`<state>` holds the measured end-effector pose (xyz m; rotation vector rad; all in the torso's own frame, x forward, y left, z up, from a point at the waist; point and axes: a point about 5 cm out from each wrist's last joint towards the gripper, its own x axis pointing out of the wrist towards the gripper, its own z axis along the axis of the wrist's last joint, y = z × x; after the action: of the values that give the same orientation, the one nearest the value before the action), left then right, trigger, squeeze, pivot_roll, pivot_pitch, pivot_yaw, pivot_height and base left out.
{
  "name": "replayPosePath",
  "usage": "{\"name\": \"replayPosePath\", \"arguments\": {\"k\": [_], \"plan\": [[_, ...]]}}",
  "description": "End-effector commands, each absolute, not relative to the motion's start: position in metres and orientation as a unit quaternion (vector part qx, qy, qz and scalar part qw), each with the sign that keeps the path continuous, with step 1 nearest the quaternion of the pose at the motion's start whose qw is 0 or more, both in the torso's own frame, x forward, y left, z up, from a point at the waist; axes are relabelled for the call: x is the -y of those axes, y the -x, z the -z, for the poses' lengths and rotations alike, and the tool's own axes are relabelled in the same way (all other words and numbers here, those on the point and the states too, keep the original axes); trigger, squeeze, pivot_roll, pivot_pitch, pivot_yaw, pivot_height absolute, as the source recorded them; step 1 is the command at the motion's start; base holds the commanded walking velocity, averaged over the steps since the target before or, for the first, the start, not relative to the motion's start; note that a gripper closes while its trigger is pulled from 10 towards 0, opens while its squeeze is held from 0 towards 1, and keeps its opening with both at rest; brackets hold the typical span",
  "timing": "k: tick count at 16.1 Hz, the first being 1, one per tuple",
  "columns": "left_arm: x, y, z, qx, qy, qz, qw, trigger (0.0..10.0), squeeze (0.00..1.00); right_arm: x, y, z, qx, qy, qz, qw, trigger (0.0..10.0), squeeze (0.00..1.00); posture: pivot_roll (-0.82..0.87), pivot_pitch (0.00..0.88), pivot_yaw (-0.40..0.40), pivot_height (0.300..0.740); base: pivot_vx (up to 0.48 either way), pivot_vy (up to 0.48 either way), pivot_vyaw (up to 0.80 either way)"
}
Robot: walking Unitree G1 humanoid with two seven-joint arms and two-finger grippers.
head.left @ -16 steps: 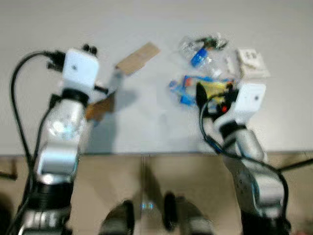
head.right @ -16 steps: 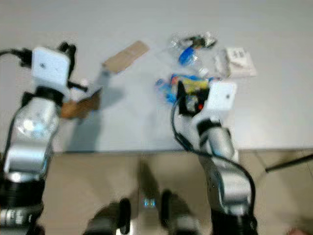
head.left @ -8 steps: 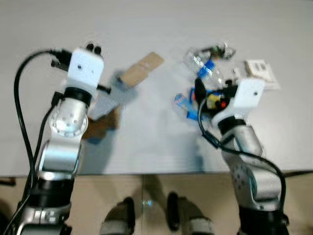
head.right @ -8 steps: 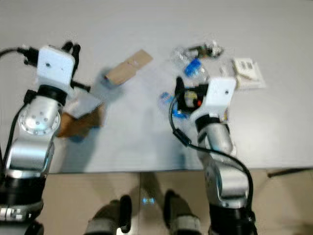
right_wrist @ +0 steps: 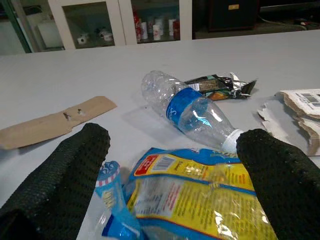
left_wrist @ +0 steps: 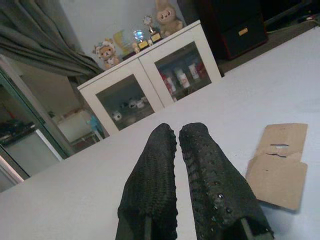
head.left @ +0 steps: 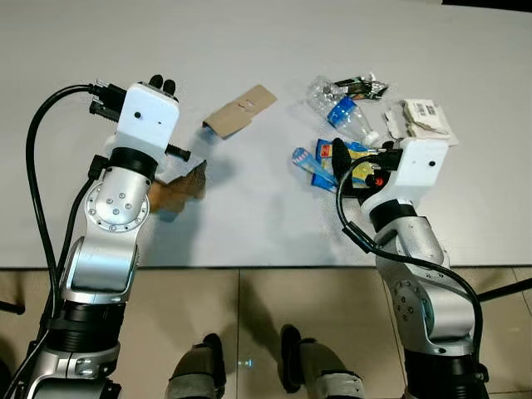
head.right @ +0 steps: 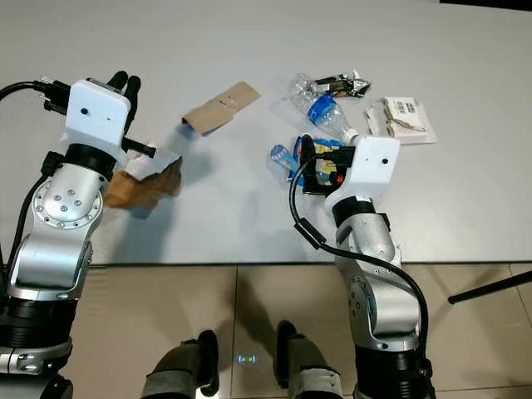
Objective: Picking trash to rubbish bin
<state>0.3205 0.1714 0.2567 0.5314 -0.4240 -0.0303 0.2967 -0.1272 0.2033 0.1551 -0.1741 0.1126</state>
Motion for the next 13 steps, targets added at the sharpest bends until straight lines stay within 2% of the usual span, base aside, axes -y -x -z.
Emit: {"name": "replayPosePath", "arguments": {"k": [1,13], "plan": [[-0.1704,-0.3208,-0.2577,0.211,-0.262,0.02,0.942,10.0,0.0,0.1295,-0.2966,-0.2034,0.094,-0.079,-0.054,0.991,10.0,0.0,-0.06,0.275,-0.049,0.74,0.0,0.0,0.0],[-0.1715,-0.3197,-0.2573,0.213,-0.264,0.021,0.94,10.0,0.0,0.1285,-0.2949,-0.2015,0.096,-0.08,-0.056,0.991,10.0,0.0,-0.05,0.253,-0.045,0.74,0.0,0.0,0.0]]}}
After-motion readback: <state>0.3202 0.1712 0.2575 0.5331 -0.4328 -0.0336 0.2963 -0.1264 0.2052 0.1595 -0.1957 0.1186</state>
